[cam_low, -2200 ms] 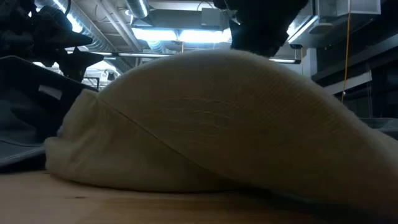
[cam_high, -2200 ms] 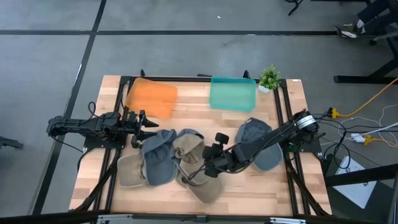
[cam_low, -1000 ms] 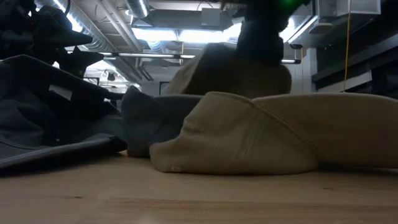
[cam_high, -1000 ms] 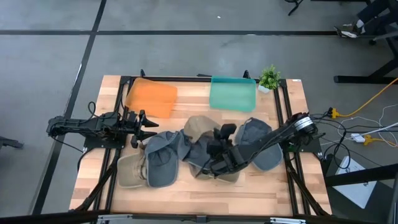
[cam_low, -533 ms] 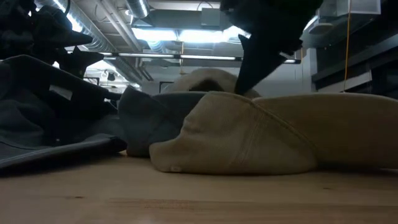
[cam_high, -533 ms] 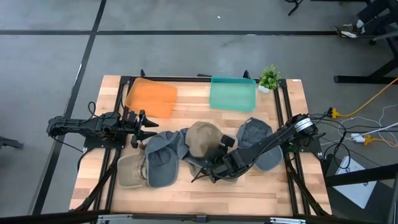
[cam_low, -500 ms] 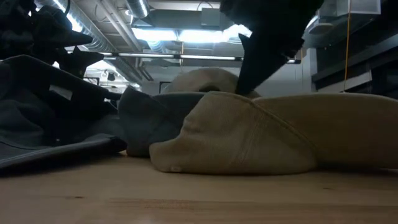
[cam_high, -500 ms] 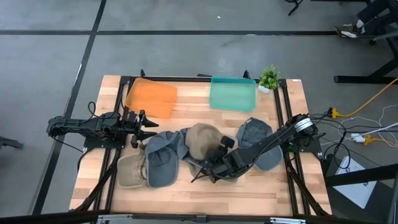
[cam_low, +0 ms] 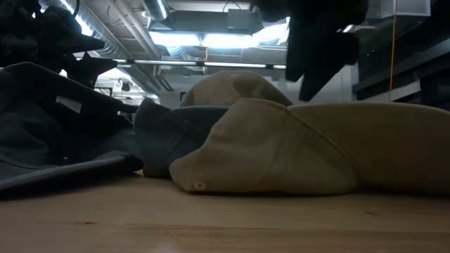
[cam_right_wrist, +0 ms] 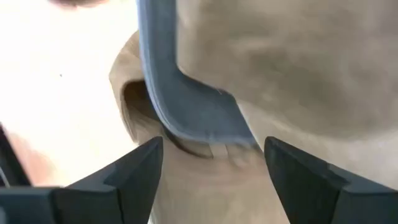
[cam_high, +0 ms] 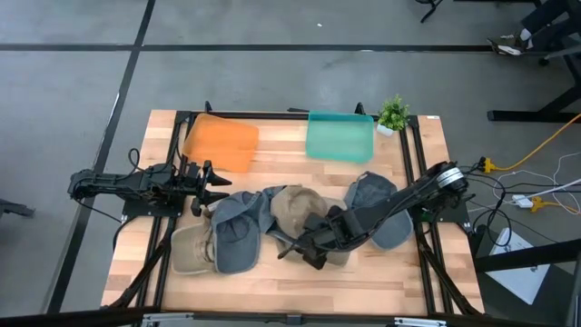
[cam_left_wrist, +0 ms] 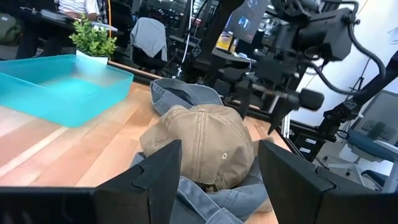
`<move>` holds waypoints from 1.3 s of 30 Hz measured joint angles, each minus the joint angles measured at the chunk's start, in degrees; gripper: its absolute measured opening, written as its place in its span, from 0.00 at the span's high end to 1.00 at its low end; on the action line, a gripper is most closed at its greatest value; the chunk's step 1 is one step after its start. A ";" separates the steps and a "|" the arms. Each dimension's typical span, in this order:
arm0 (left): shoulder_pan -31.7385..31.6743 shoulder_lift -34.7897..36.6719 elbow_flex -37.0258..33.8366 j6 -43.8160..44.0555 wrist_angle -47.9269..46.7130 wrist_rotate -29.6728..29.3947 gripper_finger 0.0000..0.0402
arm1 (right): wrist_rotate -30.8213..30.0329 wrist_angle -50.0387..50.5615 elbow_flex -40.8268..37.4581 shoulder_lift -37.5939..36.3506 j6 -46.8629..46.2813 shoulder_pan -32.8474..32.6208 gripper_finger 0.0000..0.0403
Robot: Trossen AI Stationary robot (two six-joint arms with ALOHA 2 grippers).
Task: Pick & Place hat
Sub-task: Put the top brown cap into the green bin
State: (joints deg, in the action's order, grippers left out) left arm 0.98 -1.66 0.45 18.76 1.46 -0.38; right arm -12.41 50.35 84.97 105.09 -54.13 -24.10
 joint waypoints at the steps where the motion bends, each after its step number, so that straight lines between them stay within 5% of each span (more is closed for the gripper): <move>1: 0.01 -0.01 0.00 0.00 -0.05 0.00 0.48 | -0.11 0.75 0.00 -0.49 -1.38 -0.04 0.31; 9: 0.01 0.01 0.00 0.00 0.05 0.00 0.48 | 0.26 3.21 -5.51 -6.72 -12.10 -1.21 0.35; 19: 0.00 -0.01 0.00 0.00 0.05 0.00 0.48 | 4.41 -23.23 -30.41 -19.74 -29.62 -1.11 0.36; 27: -0.01 0.00 0.00 0.00 0.06 0.00 0.48 | 7.56 -30.00 -41.80 -24.07 -33.92 -1.33 0.36; 35: 0.01 0.01 0.00 0.00 0.04 0.00 0.48 | -3.95 -29.86 -47.65 -31.06 -32.46 -0.57 0.36; 39: 0.00 -0.01 0.00 0.00 0.05 0.00 0.48 | -4.67 -30.38 -49.95 -32.38 -29.66 1.84 0.36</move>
State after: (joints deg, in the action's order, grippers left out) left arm 0.98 -1.67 0.45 18.76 1.51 -0.38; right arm -17.09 19.97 35.02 72.71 -83.79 -22.26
